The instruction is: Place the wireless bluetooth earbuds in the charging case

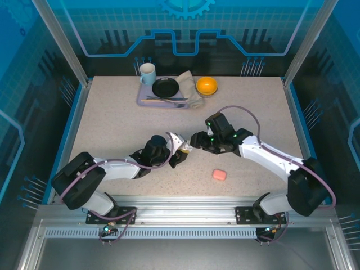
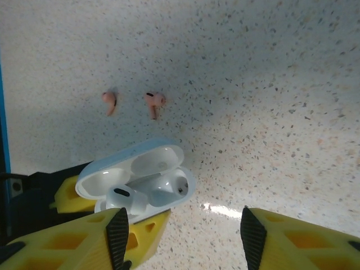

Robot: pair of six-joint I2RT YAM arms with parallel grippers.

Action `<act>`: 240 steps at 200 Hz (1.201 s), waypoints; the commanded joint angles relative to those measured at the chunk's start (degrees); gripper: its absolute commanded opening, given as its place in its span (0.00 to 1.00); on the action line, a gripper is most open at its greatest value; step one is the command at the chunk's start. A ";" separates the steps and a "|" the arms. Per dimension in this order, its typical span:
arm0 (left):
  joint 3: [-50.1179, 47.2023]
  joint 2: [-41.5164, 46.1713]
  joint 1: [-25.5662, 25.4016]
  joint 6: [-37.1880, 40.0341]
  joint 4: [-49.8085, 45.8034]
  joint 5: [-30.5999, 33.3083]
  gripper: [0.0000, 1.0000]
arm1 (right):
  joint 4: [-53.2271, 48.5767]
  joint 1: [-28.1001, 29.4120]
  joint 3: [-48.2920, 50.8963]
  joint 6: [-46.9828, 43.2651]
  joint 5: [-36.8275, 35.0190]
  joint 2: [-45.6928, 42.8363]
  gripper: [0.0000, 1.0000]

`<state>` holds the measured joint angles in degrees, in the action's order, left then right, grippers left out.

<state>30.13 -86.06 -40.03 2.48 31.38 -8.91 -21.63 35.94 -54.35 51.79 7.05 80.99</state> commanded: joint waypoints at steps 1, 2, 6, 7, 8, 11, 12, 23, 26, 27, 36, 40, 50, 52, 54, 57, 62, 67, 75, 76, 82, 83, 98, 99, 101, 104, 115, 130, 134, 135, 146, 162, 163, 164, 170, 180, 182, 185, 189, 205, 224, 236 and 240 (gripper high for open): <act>2.83 -1.69 -0.74 -0.99 -3.84 0.67 0.00 | 3.62 1.32 -0.15 2.27 0.08 3.17 0.56; 2.92 -1.72 -0.70 -0.94 -4.03 0.66 0.00 | 3.75 1.41 -0.06 2.31 0.12 3.32 0.56; 3.26 -2.04 -0.69 -0.91 -4.74 0.77 0.00 | 4.14 1.49 0.01 2.53 0.23 3.93 0.55; 3.35 -2.06 -0.76 -0.95 -4.96 0.75 0.00 | 4.23 1.49 0.02 2.53 0.24 4.10 0.55; 3.44 -2.17 -0.76 -0.97 -5.16 0.79 0.00 | 4.31 1.49 0.07 2.62 0.24 4.22 0.55; 3.73 -2.39 -0.81 -0.98 -5.84 0.88 0.00 | 4.54 1.56 0.19 2.70 0.32 4.64 0.55; 3.85 -2.46 -0.78 -0.99 -6.08 0.90 0.00 | 4.60 1.62 0.20 2.70 0.33 4.72 0.55; 5.07 -3.28 -0.89 -1.03 -8.43 0.71 0.00 | 5.16 1.84 0.46 3.14 0.33 6.23 0.53; 5.42 -3.53 -0.88 -1.12 -9.08 0.73 0.00 | 5.42 1.81 0.51 3.26 0.45 6.62 0.53; 5.57 -3.60 -0.90 -1.19 -9.46 0.73 0.00 | 5.53 1.83 0.58 3.29 0.53 6.76 0.53; 6.67 -4.36 -1.02 -1.40 -11.92 0.85 0.00 | 6.39 2.01 0.82 3.61 1.01 7.98 0.51; 7.23 -4.66 -1.08 -1.40 -12.91 0.82 0.00 | 6.54 2.02 0.90 3.84 1.08 8.37 0.51; 8.49 -5.36 -1.45 -1.47 -15.58 1.52 0.00 | 6.93 2.20 0.99 3.86 1.33 9.56 0.49; 8.77 -5.46 -1.45 -1.55 -16.13 1.70 0.00 | 6.95 2.27 0.95 3.80 1.31 9.72 0.49; 9.02 -5.57 -1.48 -1.63 -16.71 1.85 0.00 | 6.95 2.28 0.94 3.77 1.24 9.89 0.49; 9.45 -5.72 -1.53 -1.68 -17.57 2.08 0.00 | 6.88 2.36 0.91 3.76 1.14 10.13 0.49; 10.08 -5.99 -1.71 -1.85 -18.98 2.44 0.00 | 6.74 2.39 0.93 3.78 0.88 10.52 0.48; 10.82 -6.17 -1.85 -2.02 -20.29 3.09 0.00 | 6.77 2.38 0.93 3.76 0.67 10.92 0.48; 12.07 -6.44 -1.99 -2.29 -23.12 4.01 0.00 | 6.64 2.39 0.95 3.78 0.36 11.49 0.47; 12.24 -6.46 -2.03 -2.34 -23.47 4.17 0.00 | 6.62 2.38 0.93 3.72 0.35 11.52 0.47; 13.24 -6.74 -2.13 -2.54 -25.40 5.25 0.00 | 6.54 2.37 0.91 3.61 0.02 11.93 0.47; 13.40 -6.79 -2.15 -2.69 -25.75 5.45 0.00 | 6.52 2.37 0.95 3.55 -0.04 12.01 0.47; 15.44 -6.99 -2.29 -3.68 -30.38 7.67 0.00 | 5.84 2.37 0.75 3.24 -1.17 12.67 0.46; 15.51 -7.00 -2.31 -3.69 -30.61 7.80 0.00 | 5.83 2.37 0.78 3.19 -1.25 12.73 0.46; 15.75 -6.97 -2.30 -3.86 -31.19 8.06 0.00 | 5.75 2.38 0.75 3.20 -1.36 12.82 0.46; 16.13 -6.96 -2.33 -4.10 -32.03 8.45 0.00 | 5.65 2.30 0.74 3.15 -1.54 12.87 0.45; 17.03 -6.80 -2.35 -5.02 -34.90 10.05 0.00 | 4.92 2.18 0.54 3.06 -2.38 13.18 0.45; 18.54 -6.49 -2.41 -6.12 -39.34 12.22 0.00 | 3.89 2.03 0.13 2.65 -3.67 13.49 0.45; 18.83 -6.31 -2.45 -6.51 -40.29 12.78 0.00 | 3.80 1.95 0.04 2.52 -3.92 13.56 0.45; 18.87 -6.27 -2.48 -6.61 -40.45 12.86 0.00 | 3.75 1.95 -0.01 2.52 -3.99 13.57 0.45; 18.89 -5.19 -2.43 -7.18 -41.53 13.62 0.00 | 3.12 1.84 -0.37 2.17 -4.36 13.58 0.45; 18.82 -2.87 -2.42 -7.86 -43.26 15.47 0.00 | 1.78 1.85 -0.78 1.78 -5.34 12.98 0.44; 18.82 -2.70 -2.42 -7.94 -43.38 15.57 0.00 | 1.73 1.85 -0.81 1.80 -5.40 12.93 0.44; 18.87 -2.53 -2.38 -7.93 -43.53 15.62 0.00 | 1.61 1.85 -0.83 1.86 -5.48 12.86 0.45; 19.00 -1.52 -2.42 -8.00 -44.36 16.49 0.00 | 1.18 1.85 -0.89 1.95 -5.81 12.43 0.45; 19.00 0.54 -2.42 -8.09 -45.26 18.07 0.00 | -0.15 1.94 -1.02 2.43 -6.74 11.77 0.45; 19.07 0.87 -2.35 -8.10 -45.33 18.40 0.00 | -0.50 2.00 -1.02 2.61 -6.95 11.68 0.44; 19.05 1.61 -2.41 -8.02 -45.61 18.90 0.00 | -0.96 2.02 -1.17 2.92 -7.29 11.53 0.45; 19.00 2.66 -2.34 -7.86 -45.84 19.63 0.00 | -1.87 2.15 -1.35 3.41 -7.74 11.37 0.45; 19.24 6.35 -2.08 -6.93 -45.95 22.16 0.00 | -4.29 2.70 -2.50 5.28 -8.99 11.60 0.46; 20.15 10.10 0.00 -5.97 -45.74 23.23 0.00 | -4.08 4.13 -4.26 5.61 -7.89 13.28 0.51; 20.92 11.96 2.00 -5.72 -45.42 22.98 0.00 | -3.24 5.05 -5.87 5.43 -7.40 14.60 0.52; 21.14 12.52 2.60 -5.66 -45.19 22.91 0.00 | -3.21 5.36 -6.54 5.43 -7.44 15.13 0.52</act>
<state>48.51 -77.32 -40.73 -4.29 -13.26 11.18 -23.81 38.83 -56.80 56.38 0.01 93.95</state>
